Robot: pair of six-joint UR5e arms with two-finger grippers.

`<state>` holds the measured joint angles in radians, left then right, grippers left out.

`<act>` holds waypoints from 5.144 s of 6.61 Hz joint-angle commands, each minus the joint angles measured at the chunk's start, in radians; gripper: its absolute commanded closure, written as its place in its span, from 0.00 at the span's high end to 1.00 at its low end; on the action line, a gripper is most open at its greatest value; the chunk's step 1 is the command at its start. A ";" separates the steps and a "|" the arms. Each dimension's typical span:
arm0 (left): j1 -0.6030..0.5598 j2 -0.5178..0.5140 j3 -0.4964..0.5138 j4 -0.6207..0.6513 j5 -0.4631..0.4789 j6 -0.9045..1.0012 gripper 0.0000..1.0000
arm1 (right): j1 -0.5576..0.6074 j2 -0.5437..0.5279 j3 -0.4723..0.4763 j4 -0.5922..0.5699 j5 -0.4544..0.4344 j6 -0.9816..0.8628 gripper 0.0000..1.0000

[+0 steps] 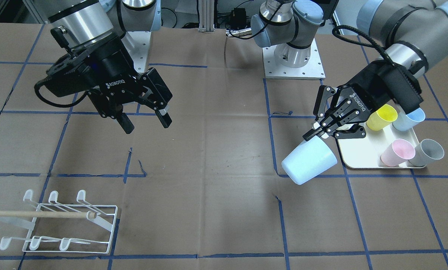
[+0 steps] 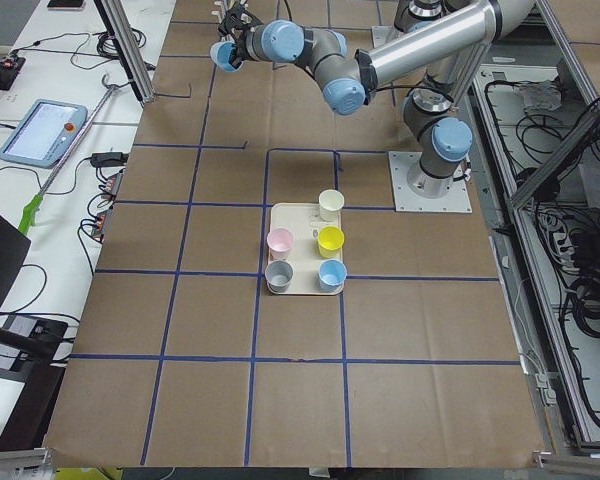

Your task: Transfer IKEA cup to right arm and place on rack

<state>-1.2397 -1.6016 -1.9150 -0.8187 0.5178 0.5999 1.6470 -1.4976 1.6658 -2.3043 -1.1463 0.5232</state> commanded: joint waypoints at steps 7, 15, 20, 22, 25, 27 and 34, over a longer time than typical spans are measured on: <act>-0.206 -0.297 -0.164 1.141 -0.004 -0.599 0.01 | 0.014 0.111 0.492 -1.112 0.166 0.965 1.00; -0.294 -0.288 -0.216 1.280 -0.013 -0.735 0.03 | 0.052 0.105 0.488 -1.115 0.148 0.965 1.00; -0.296 -0.276 -0.234 1.279 -0.039 -0.735 0.03 | 0.083 0.172 0.407 -1.113 0.106 0.974 0.99; -0.299 -0.276 -0.234 1.279 -0.039 -0.735 0.03 | 0.083 0.184 0.382 -1.112 0.106 0.992 0.99; -0.302 -0.274 -0.233 1.279 -0.038 -0.736 0.03 | 0.083 0.209 0.368 -1.112 0.114 0.992 0.99; -0.303 -0.274 -0.233 1.279 -0.038 -0.736 0.03 | 0.083 0.209 0.373 -1.110 0.119 0.992 0.98; -0.303 -0.265 -0.230 1.276 -0.029 -0.738 0.22 | 0.082 0.200 0.373 -1.103 0.122 0.992 0.45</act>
<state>-1.5432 -1.8716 -2.1461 0.4583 0.4830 -0.1380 1.7286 -1.2949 2.0387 -3.4076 -1.0242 1.5156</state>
